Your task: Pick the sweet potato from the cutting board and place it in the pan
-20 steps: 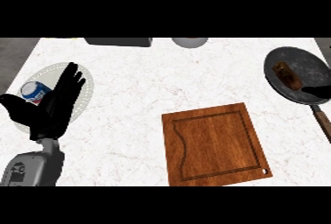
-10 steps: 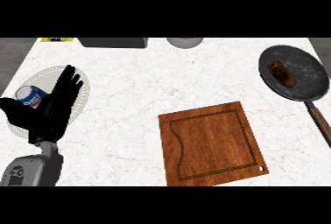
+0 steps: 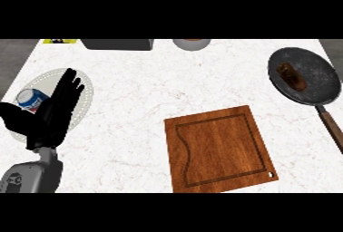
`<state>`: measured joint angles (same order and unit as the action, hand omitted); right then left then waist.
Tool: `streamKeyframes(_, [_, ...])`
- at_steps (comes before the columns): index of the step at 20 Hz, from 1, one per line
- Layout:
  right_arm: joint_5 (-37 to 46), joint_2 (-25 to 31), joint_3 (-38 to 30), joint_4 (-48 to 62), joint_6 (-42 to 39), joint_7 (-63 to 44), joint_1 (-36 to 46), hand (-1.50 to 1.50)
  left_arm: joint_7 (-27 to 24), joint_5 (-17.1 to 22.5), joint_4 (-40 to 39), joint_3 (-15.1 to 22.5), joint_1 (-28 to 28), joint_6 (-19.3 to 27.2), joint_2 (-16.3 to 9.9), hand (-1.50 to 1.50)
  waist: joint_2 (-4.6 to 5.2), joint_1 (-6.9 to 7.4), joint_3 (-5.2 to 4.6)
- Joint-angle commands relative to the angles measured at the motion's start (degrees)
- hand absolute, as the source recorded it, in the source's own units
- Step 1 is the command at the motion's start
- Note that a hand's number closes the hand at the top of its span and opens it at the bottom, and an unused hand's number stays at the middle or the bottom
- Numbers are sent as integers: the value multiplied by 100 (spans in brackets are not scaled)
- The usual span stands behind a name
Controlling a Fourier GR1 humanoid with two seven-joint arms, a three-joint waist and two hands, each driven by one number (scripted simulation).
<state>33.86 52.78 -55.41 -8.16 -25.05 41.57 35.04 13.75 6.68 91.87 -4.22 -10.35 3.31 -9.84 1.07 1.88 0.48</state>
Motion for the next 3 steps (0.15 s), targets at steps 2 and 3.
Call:
streamKeyframes(2, [-57, -15, 51, -134, -362, 489, -361, -150, 235, 48, 57, 40, -117, 74, 95, 0, -9, -5, 0])
streamKeyframes(3, [-56, 21, 73, -159, -342, 394, -278, -150, 70, 13, -130, 3, -167, -40, -8, 0, 4, 2, -1])
